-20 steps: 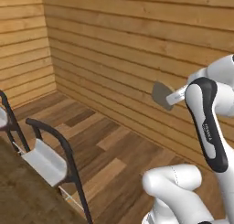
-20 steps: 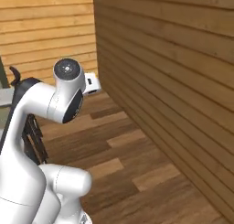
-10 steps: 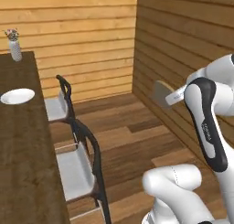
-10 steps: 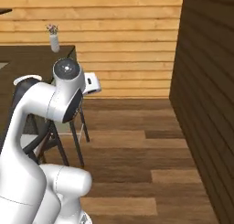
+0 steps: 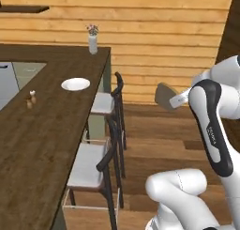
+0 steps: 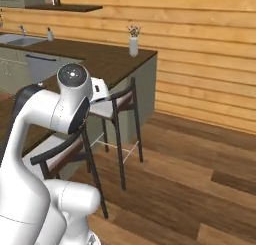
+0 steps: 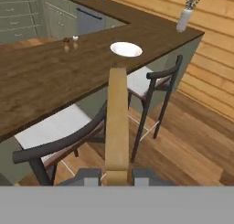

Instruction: Start the toaster. Once the lever pops up, take the bread to the plate on the dining counter.

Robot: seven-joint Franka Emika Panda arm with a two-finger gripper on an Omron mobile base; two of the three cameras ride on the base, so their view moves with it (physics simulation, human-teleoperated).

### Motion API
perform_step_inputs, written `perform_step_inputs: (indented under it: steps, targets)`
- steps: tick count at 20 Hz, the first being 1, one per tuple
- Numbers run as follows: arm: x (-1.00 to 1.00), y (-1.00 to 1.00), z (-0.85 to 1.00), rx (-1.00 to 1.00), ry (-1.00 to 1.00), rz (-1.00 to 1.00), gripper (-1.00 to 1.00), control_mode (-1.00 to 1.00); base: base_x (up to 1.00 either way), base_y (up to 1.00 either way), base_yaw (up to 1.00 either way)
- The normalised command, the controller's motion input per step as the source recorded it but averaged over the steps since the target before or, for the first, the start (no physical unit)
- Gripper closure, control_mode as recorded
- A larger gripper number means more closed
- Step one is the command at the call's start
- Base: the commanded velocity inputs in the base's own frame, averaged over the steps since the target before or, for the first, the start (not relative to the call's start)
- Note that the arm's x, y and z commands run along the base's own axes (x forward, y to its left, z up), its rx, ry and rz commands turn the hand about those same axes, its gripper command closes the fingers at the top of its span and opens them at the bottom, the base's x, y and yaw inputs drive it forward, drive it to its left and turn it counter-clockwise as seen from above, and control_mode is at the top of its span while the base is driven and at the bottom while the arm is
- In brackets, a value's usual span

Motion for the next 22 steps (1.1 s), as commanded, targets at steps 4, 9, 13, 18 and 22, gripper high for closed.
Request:
perform_step_inputs:
  steps: [4,9,13,18,22]
  targets:
    - [0.00,0.00,0.00,0.00,0.00,0.00,1.00,1.00,1.00,-0.64,0.64]
    - [0.00,0.00,0.00,0.00,0.00,0.00,1.00,1.00,0.81,-0.84,0.53]
    - [0.00,0.00,0.00,0.00,0.00,0.00,1.00,1.00,0.74,-0.91,0.50]
    - [0.00,0.00,0.00,0.00,0.00,0.00,1.00,1.00,0.61,-0.98,0.46]
    - [0.00,0.00,0.00,0.00,0.00,0.00,1.00,1.00,0.56,-1.00,0.43]
